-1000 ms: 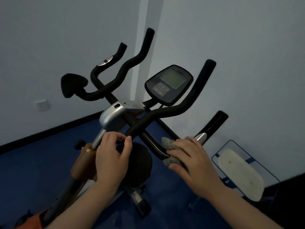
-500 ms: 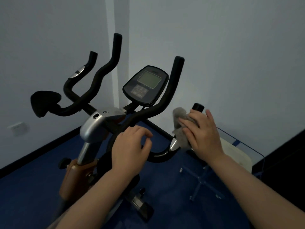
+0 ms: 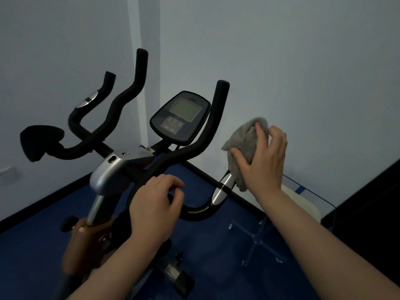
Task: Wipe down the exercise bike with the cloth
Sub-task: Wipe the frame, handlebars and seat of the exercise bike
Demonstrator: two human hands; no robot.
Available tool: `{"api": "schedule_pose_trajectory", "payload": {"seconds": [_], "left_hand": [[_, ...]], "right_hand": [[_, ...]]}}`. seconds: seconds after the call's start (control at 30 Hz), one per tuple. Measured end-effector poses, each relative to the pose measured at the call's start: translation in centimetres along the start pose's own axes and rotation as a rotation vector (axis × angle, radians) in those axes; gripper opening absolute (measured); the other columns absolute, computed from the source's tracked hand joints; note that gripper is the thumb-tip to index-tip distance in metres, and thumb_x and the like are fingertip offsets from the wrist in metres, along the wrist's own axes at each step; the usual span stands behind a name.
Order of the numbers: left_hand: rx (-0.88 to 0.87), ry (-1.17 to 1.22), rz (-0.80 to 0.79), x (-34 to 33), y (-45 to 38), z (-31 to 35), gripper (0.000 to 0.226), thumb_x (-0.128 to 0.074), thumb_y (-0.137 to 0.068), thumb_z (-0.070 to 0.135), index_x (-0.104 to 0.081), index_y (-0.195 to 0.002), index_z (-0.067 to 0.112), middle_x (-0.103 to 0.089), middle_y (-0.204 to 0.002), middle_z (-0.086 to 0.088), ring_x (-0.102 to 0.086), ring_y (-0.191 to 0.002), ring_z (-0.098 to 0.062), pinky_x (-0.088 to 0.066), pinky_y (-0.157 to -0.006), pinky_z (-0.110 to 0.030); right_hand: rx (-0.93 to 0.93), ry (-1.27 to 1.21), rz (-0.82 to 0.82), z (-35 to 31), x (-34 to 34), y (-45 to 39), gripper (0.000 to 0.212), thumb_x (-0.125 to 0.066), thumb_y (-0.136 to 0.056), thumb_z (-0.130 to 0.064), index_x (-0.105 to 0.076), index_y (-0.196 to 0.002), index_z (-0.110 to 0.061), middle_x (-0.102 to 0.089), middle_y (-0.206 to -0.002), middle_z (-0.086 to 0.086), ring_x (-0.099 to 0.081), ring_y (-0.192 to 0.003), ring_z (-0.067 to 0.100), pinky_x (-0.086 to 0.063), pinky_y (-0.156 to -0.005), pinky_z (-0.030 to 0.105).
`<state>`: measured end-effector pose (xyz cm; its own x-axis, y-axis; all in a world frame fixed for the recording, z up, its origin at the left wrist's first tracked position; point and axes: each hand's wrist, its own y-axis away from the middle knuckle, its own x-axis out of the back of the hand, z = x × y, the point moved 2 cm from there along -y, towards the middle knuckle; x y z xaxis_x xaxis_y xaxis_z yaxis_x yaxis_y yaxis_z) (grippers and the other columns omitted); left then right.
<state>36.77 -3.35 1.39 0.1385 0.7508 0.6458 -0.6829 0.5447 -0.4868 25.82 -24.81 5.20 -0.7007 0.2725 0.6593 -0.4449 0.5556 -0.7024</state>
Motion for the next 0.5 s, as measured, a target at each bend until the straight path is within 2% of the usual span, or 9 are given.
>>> {"api": "schedule_pose_trajectory", "payload": {"seconds": [0.07,0.13,0.2,0.23,0.27,0.3,0.33,0.4,0.5], "left_hand": [[-0.004,0.0,0.008,0.0,0.0,0.0,0.01,-0.064,-0.081,0.018,-0.066,-0.085,0.027,-0.059,-0.077,0.018,-0.045,-0.062,-0.001,-0.029,-0.056,-0.011],[-0.004,0.003,0.014,0.0,0.0,0.0,0.01,-0.064,-0.081,0.018,-0.066,-0.085,0.027,-0.059,-0.077,0.018,-0.044,-0.06,0.0,-0.029,-0.056,-0.011],[0.001,-0.003,0.013,0.0,0.0,0.0,0.011,-0.064,-0.081,0.017,-0.066,-0.085,0.027,-0.059,-0.077,0.018,-0.046,-0.062,-0.001,-0.03,-0.056,-0.011],[0.009,-0.008,0.009,0.0,0.0,-0.1,0.011,-0.065,-0.081,0.017,-0.066,-0.085,0.027,-0.059,-0.077,0.018,-0.046,-0.064,-0.001,-0.03,-0.057,-0.011],[0.016,-0.013,0.008,0.0,0.0,-0.1,0.012,-0.066,-0.082,0.016,-0.066,-0.086,0.027,-0.059,-0.077,0.018,-0.046,-0.063,-0.001,-0.029,-0.057,-0.01],[0.02,-0.018,0.011,0.0,0.0,-0.1,0.013,-0.067,-0.081,0.015,-0.066,-0.086,0.027,-0.058,-0.076,0.018,-0.045,-0.061,-0.001,-0.029,-0.057,-0.01],[0.024,-0.021,0.015,0.0,0.1,-0.2,0.013,-0.068,-0.081,0.014,-0.067,-0.085,0.026,-0.058,-0.076,0.018,-0.043,-0.059,0.0,-0.029,-0.058,-0.01],[0.025,-0.017,0.019,0.0,0.1,0.0,0.013,-0.069,-0.08,0.013,-0.067,-0.085,0.025,-0.059,-0.076,0.017,-0.042,-0.058,0.0,-0.03,-0.058,-0.011],[0.026,-0.018,0.018,0.0,0.1,0.1,0.012,-0.068,-0.081,0.015,-0.067,-0.086,0.025,-0.061,-0.077,0.016,-0.046,-0.062,-0.002,-0.032,-0.057,-0.013]], "right_hand": [[-0.116,-0.086,-0.028,-0.3,-0.5,0.7,0.07,-0.071,-0.083,-0.047,-0.047,-0.134,-0.005,-0.035,-0.142,0.018,-0.026,-0.138,0.032,-0.033,-0.112,0.054],[-0.13,-0.108,-0.02,-0.4,-0.8,-0.4,0.055,-0.068,-0.085,-0.05,-0.057,-0.119,-0.008,-0.032,-0.148,0.013,-0.018,-0.145,0.028,-0.028,-0.117,0.05],[-0.119,-0.096,-0.087,-0.4,-0.9,-2.6,0.043,-0.061,-0.089,-0.053,-0.065,-0.097,-0.011,-0.044,-0.14,0.009,-0.028,-0.141,0.026,-0.031,-0.114,0.042],[-0.126,-0.149,-0.154,-0.3,-1.1,-3.3,0.043,-0.057,-0.091,-0.053,-0.065,-0.087,-0.011,-0.055,-0.125,0.009,-0.045,-0.128,0.026,-0.041,-0.104,0.038],[-0.153,-0.238,-0.209,-0.2,-1.1,-3.6,0.045,-0.054,-0.092,-0.054,-0.064,-0.079,-0.011,-0.062,-0.104,0.008,-0.058,-0.106,0.024,-0.048,-0.087,0.035],[-0.193,-0.331,-0.233,-0.2,-1.1,-3.6,0.048,-0.053,-0.093,-0.054,-0.062,-0.074,-0.011,-0.063,-0.087,0.006,-0.061,-0.084,0.02,-0.049,-0.071,0.031],[-0.246,-0.409,-0.229,-0.1,-1.1,-3.4,0.049,-0.051,-0.094,-0.055,-0.061,-0.072,-0.012,-0.062,-0.076,0.004,-0.059,-0.071,0.015,-0.047,-0.062,0.029],[-0.422,-0.533,-0.167,0.1,-1.3,-2.5,0.048,-0.046,-0.097,-0.056,-0.06,-0.07,-0.019,-0.06,-0.068,-0.005,-0.056,-0.062,0.003,-0.042,-0.055,0.021],[-0.691,-0.623,-0.007,-0.8,-2.3,-0.5,0.044,-0.036,-0.099,-0.057,-0.06,-0.085,-0.022,-0.061,-0.079,-0.01,-0.061,-0.077,0.008,-0.042,-0.059,0.021]]}}
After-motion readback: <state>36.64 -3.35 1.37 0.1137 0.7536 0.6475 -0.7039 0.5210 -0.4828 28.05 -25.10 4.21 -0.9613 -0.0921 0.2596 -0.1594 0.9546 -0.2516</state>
